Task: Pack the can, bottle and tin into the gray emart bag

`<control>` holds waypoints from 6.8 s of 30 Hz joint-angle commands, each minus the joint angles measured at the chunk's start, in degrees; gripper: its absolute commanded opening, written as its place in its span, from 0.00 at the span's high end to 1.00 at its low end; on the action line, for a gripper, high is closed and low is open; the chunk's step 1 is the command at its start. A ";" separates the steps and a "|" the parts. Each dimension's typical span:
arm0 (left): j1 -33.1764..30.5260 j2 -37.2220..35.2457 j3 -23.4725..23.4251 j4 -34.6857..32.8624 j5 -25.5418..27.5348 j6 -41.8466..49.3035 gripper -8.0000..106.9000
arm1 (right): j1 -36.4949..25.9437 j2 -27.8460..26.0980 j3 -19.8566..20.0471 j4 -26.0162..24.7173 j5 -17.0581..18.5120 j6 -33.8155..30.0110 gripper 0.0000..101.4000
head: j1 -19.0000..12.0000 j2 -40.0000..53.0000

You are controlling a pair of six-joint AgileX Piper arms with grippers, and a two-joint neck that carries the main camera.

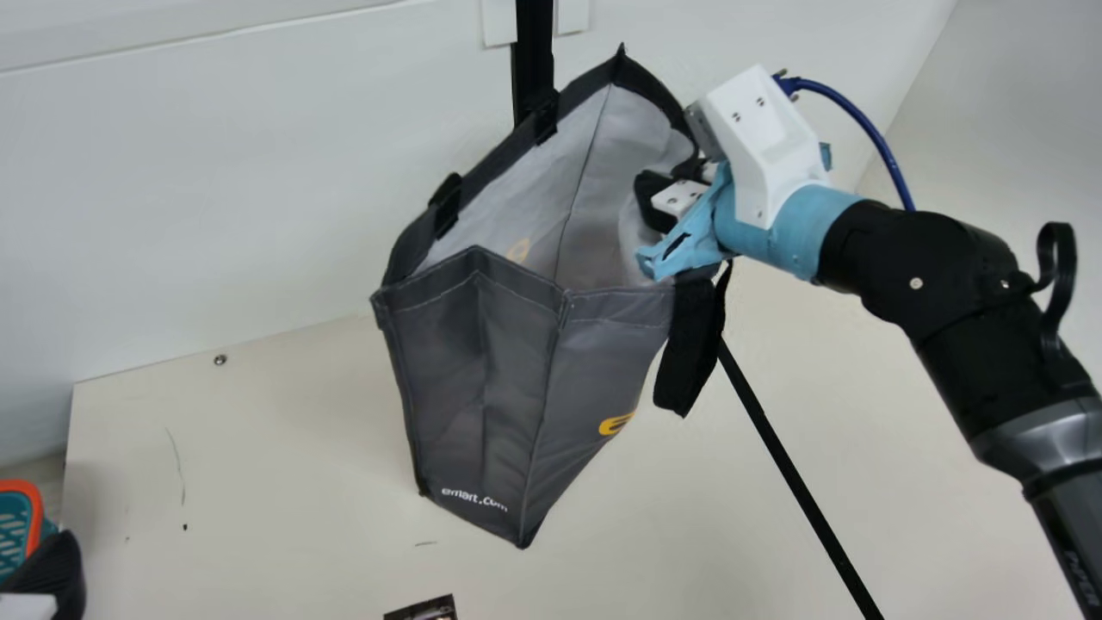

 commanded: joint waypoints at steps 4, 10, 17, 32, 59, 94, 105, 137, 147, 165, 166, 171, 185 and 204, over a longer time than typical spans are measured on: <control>0.00 0.00 0.00 0.00 0.00 0.00 0.15 | -2.14 -0.80 -0.71 -5.04 -0.96 4.70 1.00 | -1.30 -0.14; 0.00 0.00 0.00 0.00 0.00 0.00 0.15 | -4.62 -1.16 -1.89 -10.63 -0.67 10.35 1.00 | -1.30 -0.14; 0.00 0.00 0.00 0.00 0.00 0.00 0.15 | -7.58 -0.95 -3.70 -18.61 0.26 18.08 1.00 | -1.30 -0.14; 0.00 0.00 0.00 0.00 0.00 0.00 0.15 | -14.59 1.10 -8.36 -31.41 3.34 29.85 1.00 | -1.30 -0.14; 0.00 0.00 0.00 0.00 0.00 0.00 0.15 | -39.00 10.18 -19.70 -18.40 8.08 18.52 0.93 | -1.30 -0.14; 0.00 0.00 0.00 0.00 0.00 0.00 0.15 | -41.56 12.11 -33.79 -7.60 11.94 10.48 0.10 | -1.30 -0.14; 0.00 0.00 0.00 0.00 0.00 0.00 0.15 | -37.56 9.60 -33.90 -5.60 13.37 9.05 0.10 | -1.30 -0.14; 0.00 0.00 0.00 0.00 0.00 0.00 0.15 | -15.45 -5.35 -13.69 -9.17 11.54 10.93 0.10 | -1.30 -0.14; 0.00 0.00 0.00 0.00 0.00 0.00 0.15 | -9.03 -10.12 -7.26 -12.40 13.36 15.21 0.10 | -1.30 -0.14; 0.00 0.00 0.00 0.00 0.00 0.00 0.15 | -1.37 -15.65 -1.31 -21.03 18.71 25.21 0.10 | -1.30 -0.14; 0.00 0.00 0.00 0.00 0.00 0.00 0.15 | -1.02 -15.86 -1.12 -21.38 19.01 25.60 0.10 | -1.30 -0.14; 0.00 0.00 0.00 0.00 0.00 0.00 0.15 | 0.82 -16.75 -0.10 -22.72 19.95 27.15 0.10 | -1.30 -0.14; 0.00 0.00 0.00 0.00 0.00 0.00 0.15 | 1.94 -17.00 1.03 -22.46 20.28 27.31 0.10 | -1.30 -0.14; 0.00 0.00 0.00 0.00 0.00 0.00 0.15 | 1.94 -17.00 1.03 -22.46 20.28 27.31 0.10 | -1.30 -0.14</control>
